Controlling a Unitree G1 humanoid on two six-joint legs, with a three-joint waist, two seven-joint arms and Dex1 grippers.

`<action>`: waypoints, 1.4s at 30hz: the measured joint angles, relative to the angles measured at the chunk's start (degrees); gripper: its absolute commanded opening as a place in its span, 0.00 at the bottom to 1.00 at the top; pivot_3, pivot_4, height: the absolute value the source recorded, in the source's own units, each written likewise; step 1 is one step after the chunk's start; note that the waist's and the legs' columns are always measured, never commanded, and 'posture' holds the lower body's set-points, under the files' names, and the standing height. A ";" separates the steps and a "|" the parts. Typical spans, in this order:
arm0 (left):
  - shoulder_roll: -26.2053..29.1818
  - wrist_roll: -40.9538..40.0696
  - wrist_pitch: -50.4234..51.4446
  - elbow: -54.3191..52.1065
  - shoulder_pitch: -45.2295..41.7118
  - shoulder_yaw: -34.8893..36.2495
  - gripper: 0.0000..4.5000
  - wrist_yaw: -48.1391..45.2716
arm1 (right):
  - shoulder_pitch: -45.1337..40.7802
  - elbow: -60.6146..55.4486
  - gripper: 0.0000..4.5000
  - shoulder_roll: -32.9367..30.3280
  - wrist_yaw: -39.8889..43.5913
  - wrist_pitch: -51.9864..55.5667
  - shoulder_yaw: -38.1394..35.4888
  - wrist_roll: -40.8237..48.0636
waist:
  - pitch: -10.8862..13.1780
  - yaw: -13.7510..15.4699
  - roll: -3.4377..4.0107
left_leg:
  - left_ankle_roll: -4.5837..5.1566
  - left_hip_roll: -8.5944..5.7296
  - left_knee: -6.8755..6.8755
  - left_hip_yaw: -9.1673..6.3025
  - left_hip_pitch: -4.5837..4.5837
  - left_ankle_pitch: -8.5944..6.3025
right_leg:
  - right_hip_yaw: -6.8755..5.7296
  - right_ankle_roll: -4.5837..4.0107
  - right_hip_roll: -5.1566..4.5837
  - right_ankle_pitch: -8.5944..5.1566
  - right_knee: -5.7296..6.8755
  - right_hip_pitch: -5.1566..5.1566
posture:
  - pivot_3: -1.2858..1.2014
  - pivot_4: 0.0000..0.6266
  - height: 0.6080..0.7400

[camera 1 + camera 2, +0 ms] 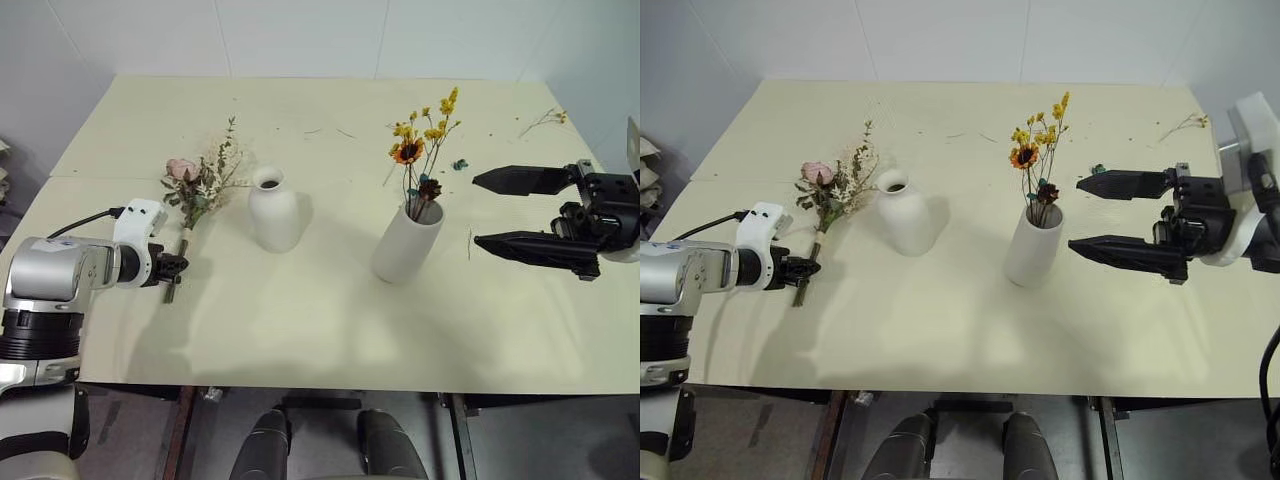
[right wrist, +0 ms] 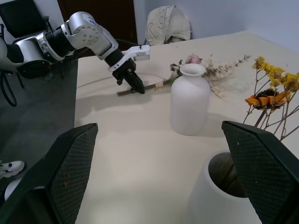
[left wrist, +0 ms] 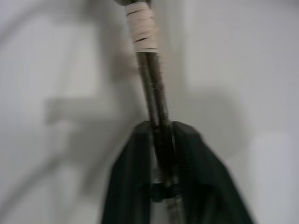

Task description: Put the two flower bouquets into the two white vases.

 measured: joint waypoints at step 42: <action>-29.58 -15.70 -67.94 14.26 -7.70 13.15 0.01 -20.85 | 0.80 -0.40 1.00 3.06 -7.49 -1.12 0.64 -0.80 | -0.05 0.66 -0.15 | 0.09 0.04 0.22 0.26 -0.06 -0.01 | 0.28 0.24 0.10 0.29 -0.25 0.05 | 0.52 0.24 1.00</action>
